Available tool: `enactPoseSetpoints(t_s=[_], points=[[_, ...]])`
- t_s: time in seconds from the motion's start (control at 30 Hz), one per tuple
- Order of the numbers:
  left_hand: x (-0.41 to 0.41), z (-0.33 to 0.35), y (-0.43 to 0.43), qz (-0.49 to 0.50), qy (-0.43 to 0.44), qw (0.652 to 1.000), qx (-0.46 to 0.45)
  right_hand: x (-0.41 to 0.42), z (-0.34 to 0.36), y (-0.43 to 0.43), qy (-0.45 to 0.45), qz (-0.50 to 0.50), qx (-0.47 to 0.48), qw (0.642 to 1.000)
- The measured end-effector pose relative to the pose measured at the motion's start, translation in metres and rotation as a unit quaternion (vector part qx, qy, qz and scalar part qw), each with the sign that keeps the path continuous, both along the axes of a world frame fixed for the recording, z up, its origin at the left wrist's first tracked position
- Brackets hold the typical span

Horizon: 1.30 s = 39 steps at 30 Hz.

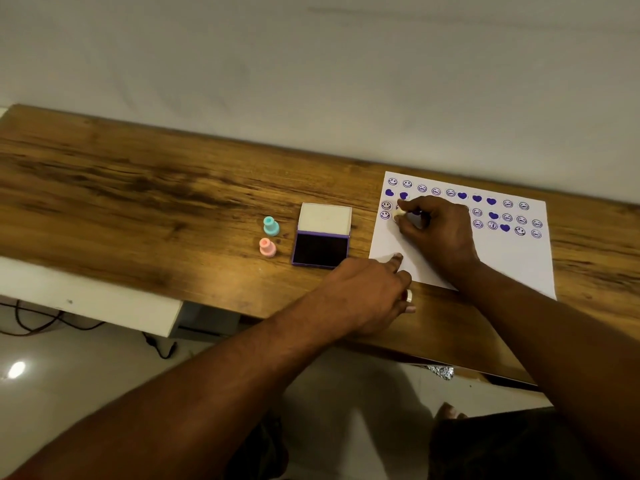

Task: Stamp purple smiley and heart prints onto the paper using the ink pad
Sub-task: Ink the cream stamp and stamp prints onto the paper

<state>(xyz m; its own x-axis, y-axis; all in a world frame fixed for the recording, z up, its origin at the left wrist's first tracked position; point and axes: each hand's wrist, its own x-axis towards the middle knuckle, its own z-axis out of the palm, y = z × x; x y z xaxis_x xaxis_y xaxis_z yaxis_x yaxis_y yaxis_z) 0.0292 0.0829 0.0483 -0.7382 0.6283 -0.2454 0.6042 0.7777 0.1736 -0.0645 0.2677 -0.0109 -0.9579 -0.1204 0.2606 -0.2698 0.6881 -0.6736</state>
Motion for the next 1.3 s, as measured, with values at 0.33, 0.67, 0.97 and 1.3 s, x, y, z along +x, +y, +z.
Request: enactPoseSetpoints(t_s=[0.33, 0.67, 0.97, 1.3], points=[[0.000, -0.006, 0.003, -0.007, 0.028, 0.999, 0.020, 0.003, 0.011, -0.005, 0.002, -0.038, 0.070, 0.997], [-0.005, -0.005, -0.003, 0.014, 0.068, 0.996, 0.052, -0.005, 0.057, 0.002, 0.006, -0.093, -0.138, 0.986], [-0.015, 0.007, -0.014, 0.119, 0.120, 0.970, 0.175, -0.006, 0.054, 0.021, -0.092, -0.096, -0.282, 0.950], [-0.041, 0.021, -0.050, 0.287, 0.133, 0.913, 0.257, -0.009, 0.050, 0.018, -0.115, -0.075, -0.312, 0.940]])
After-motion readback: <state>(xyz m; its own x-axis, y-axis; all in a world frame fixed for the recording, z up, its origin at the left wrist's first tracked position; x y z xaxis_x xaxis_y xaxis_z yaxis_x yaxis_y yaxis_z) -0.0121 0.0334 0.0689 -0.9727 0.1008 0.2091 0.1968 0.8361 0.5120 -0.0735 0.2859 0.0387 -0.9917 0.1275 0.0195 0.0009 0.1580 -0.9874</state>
